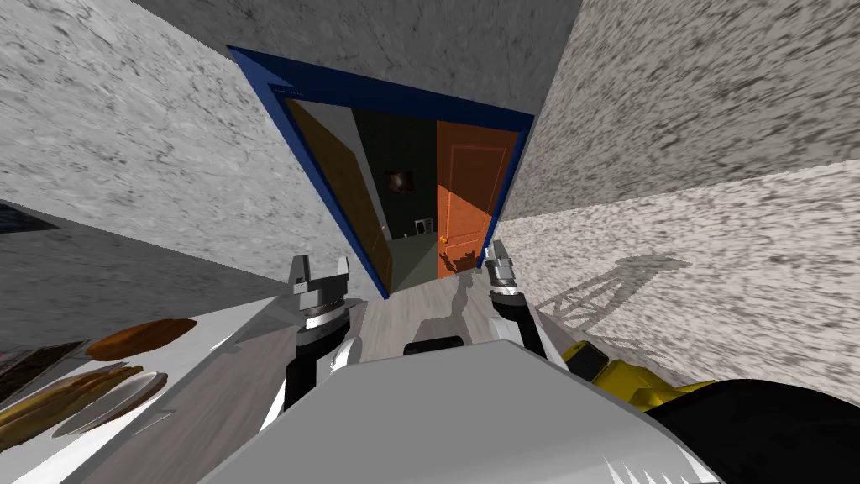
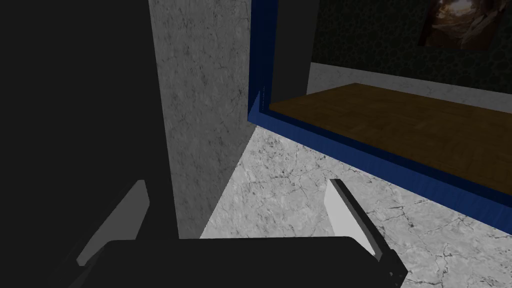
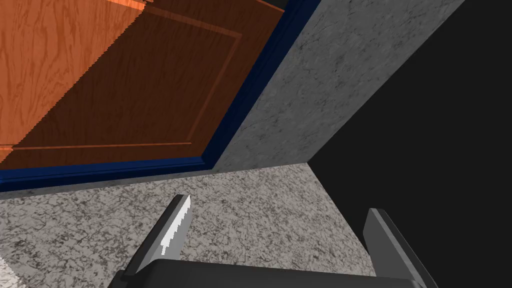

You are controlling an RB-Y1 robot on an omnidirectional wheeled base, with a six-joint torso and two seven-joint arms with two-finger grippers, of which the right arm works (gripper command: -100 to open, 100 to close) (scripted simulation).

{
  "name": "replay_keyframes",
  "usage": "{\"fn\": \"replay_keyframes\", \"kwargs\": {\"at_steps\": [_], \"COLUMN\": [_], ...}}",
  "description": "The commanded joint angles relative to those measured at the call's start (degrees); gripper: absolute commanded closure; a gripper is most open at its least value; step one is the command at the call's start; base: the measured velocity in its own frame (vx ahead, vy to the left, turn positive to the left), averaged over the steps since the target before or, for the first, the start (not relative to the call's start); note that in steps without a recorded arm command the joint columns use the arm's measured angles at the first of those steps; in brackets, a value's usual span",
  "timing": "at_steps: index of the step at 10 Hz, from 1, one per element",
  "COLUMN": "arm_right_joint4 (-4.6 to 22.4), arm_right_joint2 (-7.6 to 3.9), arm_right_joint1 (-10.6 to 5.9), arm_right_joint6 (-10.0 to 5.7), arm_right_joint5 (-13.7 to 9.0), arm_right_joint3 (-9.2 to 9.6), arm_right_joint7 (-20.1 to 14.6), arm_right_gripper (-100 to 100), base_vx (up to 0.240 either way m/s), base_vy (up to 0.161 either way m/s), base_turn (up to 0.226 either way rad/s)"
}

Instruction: Push the door open

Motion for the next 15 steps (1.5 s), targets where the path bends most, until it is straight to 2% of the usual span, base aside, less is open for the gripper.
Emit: {"fn": "replay_keyframes", "kwargs": {"at_steps": [1, 6, 7, 15], "arm_right_joint4": [1.7, 8.0, 10.3, 20.9], "arm_right_joint2": [-0.45, -1.78, -2.17, -3.63], "arm_right_joint1": [-0.38, -1.81, -2.32, -4.7], "arm_right_joint6": [-0.53, -2.5, -3.21, -6.48], "arm_right_joint5": [0.5, 2.5, 3.2, 6.4], "arm_right_joint3": [-0.46, -2.17, -2.79, -5.64], "arm_right_joint7": [1.1, 5.4, 7.0, 14.1], "arm_right_gripper": [-100, -100, -100, -100], "base_vx": [-0.051, 0.134, 0.129, 0.094], "base_vy": [-0.002, -0.01, 0.006, -0.008], "base_turn": [0.064, 0.034, 0.051, 0.039]}}
